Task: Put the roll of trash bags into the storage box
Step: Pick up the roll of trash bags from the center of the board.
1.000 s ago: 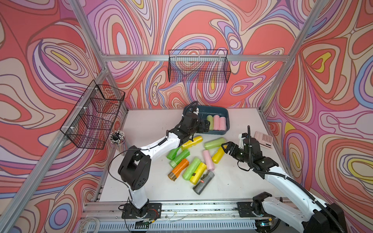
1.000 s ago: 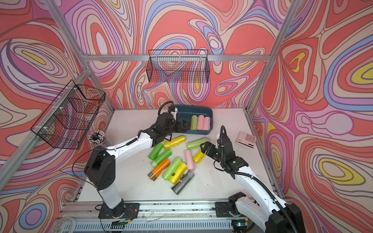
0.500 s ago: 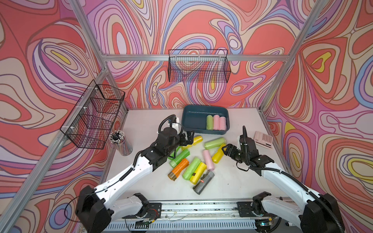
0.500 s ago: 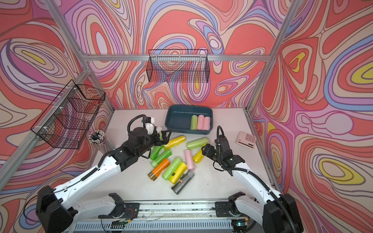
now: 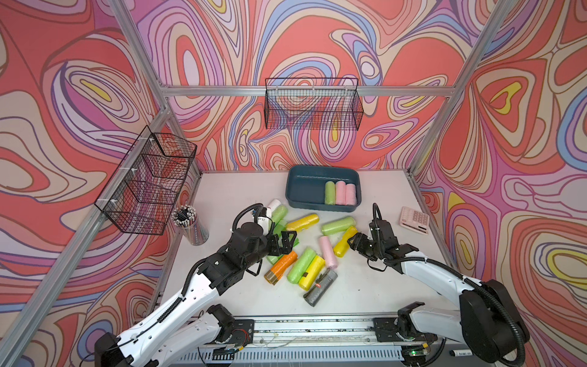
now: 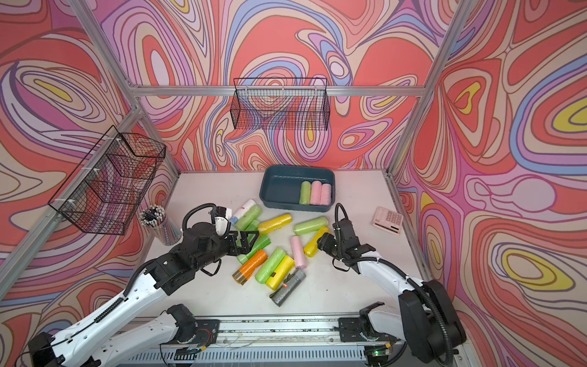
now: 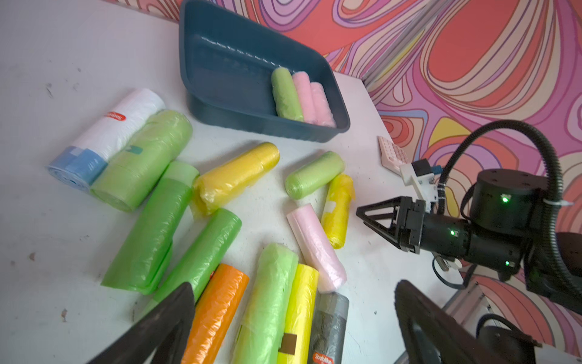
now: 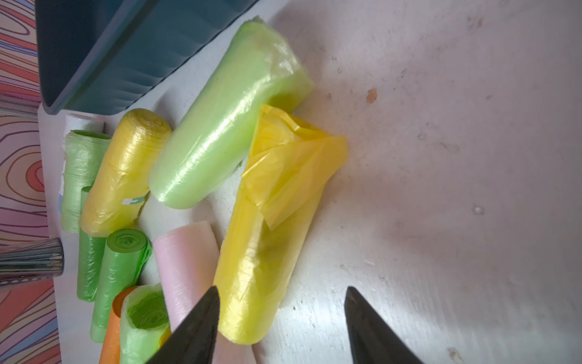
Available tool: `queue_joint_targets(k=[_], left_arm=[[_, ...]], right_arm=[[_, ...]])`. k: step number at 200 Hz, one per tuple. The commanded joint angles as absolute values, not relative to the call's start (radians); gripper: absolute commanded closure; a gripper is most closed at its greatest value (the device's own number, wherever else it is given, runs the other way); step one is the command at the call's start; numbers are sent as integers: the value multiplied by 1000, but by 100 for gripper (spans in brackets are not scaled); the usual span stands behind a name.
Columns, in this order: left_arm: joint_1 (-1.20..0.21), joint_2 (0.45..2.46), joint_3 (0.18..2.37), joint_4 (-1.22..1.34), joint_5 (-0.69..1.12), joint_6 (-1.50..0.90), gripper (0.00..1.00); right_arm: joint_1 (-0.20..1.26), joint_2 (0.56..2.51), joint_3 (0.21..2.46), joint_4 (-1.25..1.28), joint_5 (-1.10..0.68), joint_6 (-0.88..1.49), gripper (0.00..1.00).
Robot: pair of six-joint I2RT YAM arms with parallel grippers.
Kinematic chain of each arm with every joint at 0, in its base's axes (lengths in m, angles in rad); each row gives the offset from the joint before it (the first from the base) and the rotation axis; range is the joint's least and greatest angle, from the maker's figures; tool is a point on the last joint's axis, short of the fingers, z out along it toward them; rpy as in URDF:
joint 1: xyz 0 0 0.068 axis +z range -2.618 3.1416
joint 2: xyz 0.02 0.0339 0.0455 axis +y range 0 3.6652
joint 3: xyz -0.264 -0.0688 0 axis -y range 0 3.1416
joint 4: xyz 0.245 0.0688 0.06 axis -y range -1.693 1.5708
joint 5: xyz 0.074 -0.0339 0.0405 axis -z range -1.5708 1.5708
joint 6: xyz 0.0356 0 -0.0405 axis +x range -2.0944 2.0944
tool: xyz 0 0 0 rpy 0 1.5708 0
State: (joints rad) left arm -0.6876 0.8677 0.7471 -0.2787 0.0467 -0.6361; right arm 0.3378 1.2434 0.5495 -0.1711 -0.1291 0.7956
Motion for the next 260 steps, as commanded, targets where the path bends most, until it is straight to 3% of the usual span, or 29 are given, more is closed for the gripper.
queue_joint_targets(k=[1,119,260], left_arm=[[-696,861,703,-274,154,-680,0],[-703,862,641,-158,235,-697,0],[-703,934,675,-108,255,-671,0]], right_arm=[[353,1280,532,-91,-128,846,38],[424,1459,574,64,-48,968,43],[454,1527,602,3,94,1017,46]])
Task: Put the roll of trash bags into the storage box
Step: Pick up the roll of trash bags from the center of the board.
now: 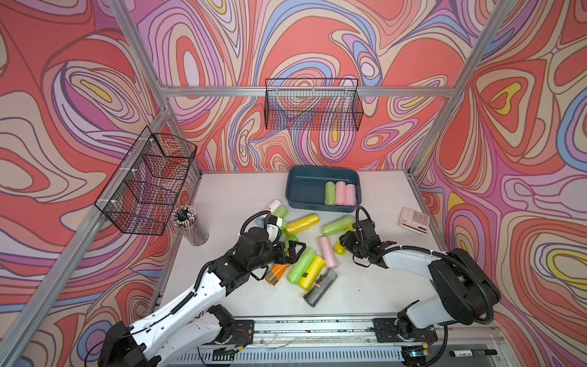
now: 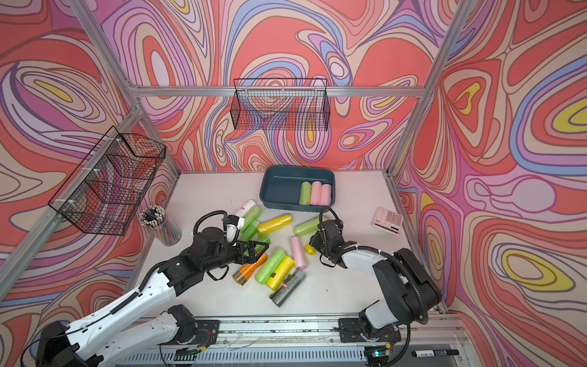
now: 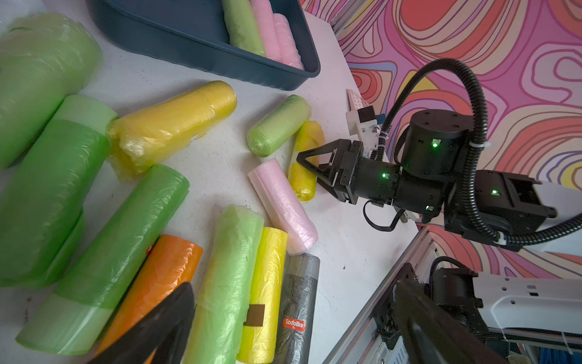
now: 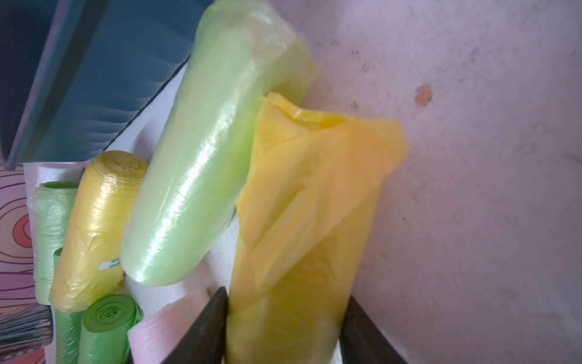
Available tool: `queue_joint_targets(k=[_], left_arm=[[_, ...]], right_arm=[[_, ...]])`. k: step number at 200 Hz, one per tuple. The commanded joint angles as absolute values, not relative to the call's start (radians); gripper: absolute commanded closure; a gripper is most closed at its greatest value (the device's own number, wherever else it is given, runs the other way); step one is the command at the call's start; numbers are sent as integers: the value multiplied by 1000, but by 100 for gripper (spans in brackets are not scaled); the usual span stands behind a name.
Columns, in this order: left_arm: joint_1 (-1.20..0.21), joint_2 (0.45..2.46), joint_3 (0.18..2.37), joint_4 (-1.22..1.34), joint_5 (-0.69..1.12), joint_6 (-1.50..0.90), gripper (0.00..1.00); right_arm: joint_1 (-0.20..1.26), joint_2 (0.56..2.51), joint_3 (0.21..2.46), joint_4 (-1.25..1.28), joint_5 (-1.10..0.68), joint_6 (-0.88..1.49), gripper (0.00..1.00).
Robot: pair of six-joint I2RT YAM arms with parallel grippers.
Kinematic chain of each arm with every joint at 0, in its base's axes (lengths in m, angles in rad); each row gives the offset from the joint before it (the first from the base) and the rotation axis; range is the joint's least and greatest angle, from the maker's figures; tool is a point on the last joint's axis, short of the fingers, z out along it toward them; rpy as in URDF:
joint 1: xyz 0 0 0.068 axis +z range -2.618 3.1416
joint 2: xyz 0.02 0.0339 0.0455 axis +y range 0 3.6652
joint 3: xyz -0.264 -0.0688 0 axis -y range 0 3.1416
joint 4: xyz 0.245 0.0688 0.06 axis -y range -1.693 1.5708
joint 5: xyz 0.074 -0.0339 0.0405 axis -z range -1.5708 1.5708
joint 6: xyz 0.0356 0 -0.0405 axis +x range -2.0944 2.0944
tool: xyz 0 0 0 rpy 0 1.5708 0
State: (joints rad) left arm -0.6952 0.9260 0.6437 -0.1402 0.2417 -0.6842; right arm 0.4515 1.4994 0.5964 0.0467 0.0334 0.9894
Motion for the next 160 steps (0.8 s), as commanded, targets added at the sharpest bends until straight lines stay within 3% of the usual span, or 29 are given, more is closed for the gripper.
queue_joint_targets(k=[1,29,51,105,121,160], left_arm=[[-703,935,674,-108,255,-671,0],[-703,937,671,-107,254,-669,0],[-703,936,671,-111,251,-670,0],[-703,922,678,-104,243,-669,0],[-703,919,683,-104,246,-662,0],[-703,917,665,-51,214,-666,0]], right_arm=[[455,1527,603,3,95,1018,46],[457,1542,613,-19,116,1019,47],[457,1542,606,-37,141,1029,55],[457,1513,596,-91,167,1020,60],[455,1488,578,-95,176,1018,66],[457,1428,569,-88,117,995,72]])
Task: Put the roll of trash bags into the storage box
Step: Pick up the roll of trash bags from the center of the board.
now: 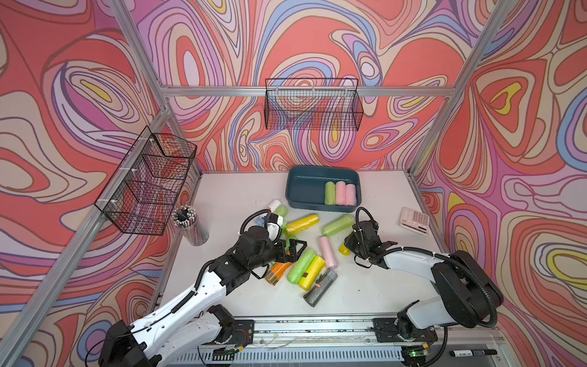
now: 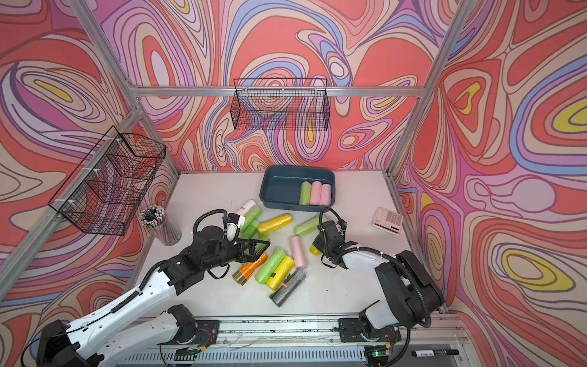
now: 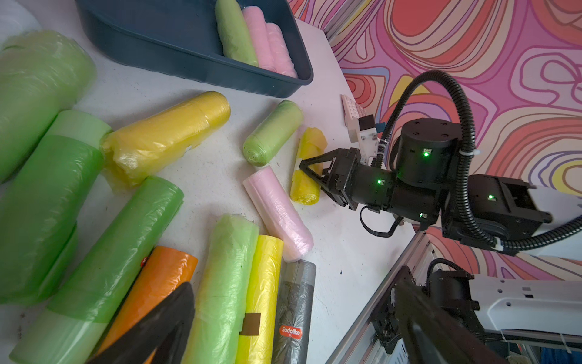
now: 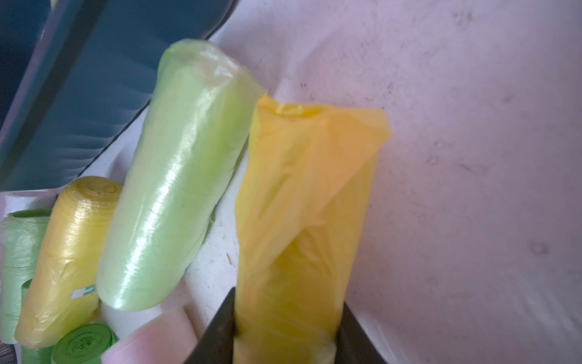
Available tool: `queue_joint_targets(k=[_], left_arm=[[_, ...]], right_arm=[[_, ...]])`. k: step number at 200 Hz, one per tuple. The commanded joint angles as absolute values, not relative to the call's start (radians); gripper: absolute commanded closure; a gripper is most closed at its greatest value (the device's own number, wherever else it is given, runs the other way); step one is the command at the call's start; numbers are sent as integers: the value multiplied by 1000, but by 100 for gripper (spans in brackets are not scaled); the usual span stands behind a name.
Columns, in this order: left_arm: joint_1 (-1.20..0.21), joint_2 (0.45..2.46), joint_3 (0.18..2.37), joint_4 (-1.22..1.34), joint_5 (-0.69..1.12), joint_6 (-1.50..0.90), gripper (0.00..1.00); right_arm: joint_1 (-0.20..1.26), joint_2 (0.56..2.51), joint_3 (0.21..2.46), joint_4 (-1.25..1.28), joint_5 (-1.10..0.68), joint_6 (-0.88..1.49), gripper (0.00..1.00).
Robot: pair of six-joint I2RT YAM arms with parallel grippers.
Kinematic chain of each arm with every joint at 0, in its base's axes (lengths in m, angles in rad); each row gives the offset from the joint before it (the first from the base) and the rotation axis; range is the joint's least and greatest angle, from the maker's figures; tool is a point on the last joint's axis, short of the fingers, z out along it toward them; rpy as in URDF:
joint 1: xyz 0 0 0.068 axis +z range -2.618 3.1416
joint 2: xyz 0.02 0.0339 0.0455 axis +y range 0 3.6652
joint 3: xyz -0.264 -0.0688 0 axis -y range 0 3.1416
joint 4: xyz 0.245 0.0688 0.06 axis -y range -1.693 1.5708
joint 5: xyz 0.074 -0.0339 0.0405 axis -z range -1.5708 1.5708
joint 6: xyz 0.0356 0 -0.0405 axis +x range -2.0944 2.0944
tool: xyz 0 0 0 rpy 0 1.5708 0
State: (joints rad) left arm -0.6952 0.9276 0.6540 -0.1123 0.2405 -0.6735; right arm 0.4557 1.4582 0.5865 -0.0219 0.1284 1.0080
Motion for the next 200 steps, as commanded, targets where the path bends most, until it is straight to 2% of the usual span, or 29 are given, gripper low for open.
queue_joint_targets(k=[1,49,113,163,200], left_arm=[[-703,917,666,-49,214,-666,0],[-703,974,696,-29,205,-655,0],[-703,1039,709,6,149,-663,0],[-703,1050,789,-62,19,-606,0],[-703,1083,861,-112,5,-590,0]], right_arm=[[457,1426,570,-88,114,995,72],[457,1367,612,-126,58,958,78],[457,1288,627,-151,41,936,79],[457,1300,676,-132,-40,894,83],[459,1344,768,-150,-82,858,84]])
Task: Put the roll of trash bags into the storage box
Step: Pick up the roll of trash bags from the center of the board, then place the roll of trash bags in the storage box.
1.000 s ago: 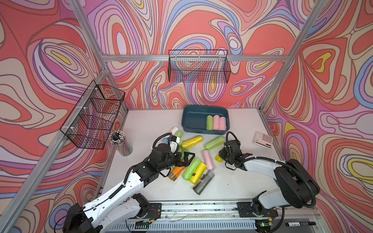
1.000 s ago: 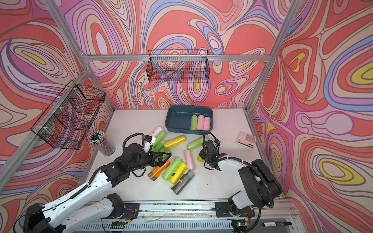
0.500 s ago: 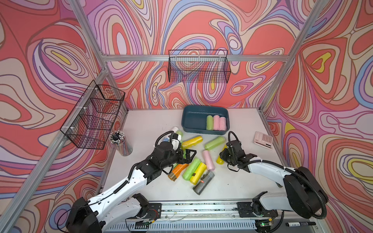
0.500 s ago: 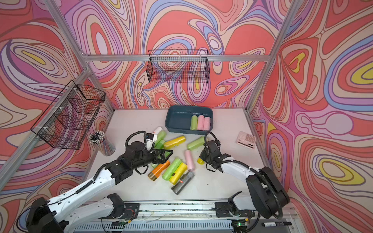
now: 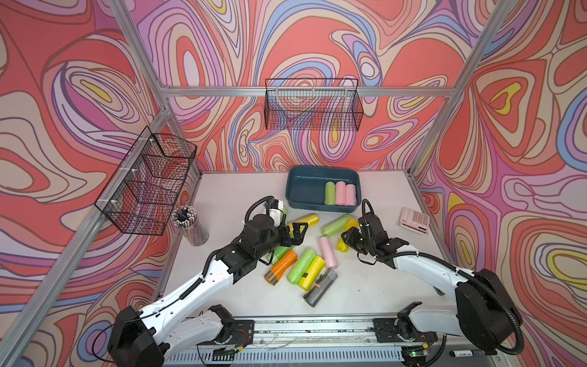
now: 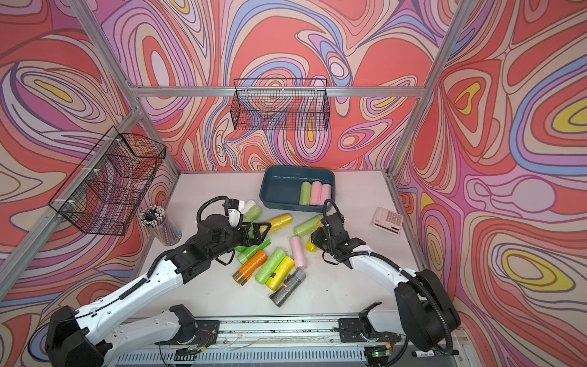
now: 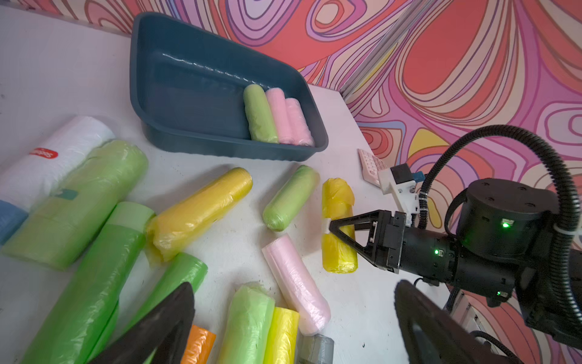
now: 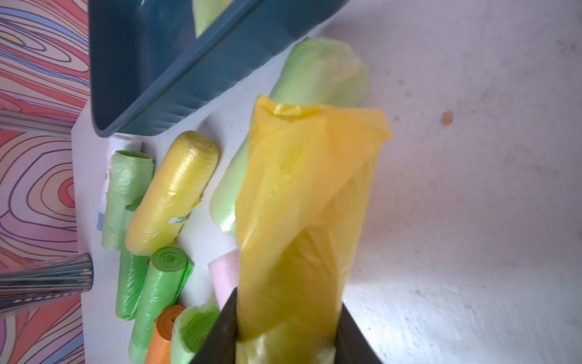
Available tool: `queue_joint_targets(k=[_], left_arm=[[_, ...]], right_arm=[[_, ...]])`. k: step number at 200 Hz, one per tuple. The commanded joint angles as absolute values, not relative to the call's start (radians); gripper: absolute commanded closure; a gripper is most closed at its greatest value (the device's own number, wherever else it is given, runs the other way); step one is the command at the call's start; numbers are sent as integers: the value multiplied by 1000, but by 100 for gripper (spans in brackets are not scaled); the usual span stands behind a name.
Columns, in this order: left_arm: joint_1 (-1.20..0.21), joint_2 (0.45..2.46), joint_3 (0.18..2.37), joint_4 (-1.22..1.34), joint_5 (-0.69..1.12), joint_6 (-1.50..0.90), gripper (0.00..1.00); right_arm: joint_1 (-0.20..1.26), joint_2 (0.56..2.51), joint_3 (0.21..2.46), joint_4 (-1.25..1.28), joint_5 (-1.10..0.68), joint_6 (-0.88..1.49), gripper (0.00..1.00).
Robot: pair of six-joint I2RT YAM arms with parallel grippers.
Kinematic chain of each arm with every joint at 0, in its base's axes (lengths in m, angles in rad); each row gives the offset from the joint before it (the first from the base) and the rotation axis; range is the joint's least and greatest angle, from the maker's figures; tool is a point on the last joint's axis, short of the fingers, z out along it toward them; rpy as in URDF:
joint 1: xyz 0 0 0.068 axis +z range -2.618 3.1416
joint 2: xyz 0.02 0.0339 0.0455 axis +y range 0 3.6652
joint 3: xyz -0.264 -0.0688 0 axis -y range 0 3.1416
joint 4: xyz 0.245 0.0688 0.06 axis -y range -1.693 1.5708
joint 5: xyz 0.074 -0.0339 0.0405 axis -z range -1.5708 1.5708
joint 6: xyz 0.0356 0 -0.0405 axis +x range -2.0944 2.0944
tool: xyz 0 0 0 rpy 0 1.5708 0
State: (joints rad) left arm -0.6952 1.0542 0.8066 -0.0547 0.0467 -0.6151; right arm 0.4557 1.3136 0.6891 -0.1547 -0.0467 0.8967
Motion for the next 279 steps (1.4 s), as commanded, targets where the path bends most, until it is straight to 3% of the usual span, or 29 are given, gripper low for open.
queue_joint_targets(k=[1,107,239,279], left_arm=[[-703,1085,864,-115,6,-590,0],[-701,1262,1117,-221,-45,-476,0],[-701,1208,1104,-295,-161,-417,0],[-701,1224,1109,-293,-155,-430,0]], right_arm=[[459,1345,772,-152,-82,857,84],[458,1634,1200,-232,-27,630,87],[445,2060,1661,-268,2,546,91],[440,2138,1771,-329,99,507,92]])
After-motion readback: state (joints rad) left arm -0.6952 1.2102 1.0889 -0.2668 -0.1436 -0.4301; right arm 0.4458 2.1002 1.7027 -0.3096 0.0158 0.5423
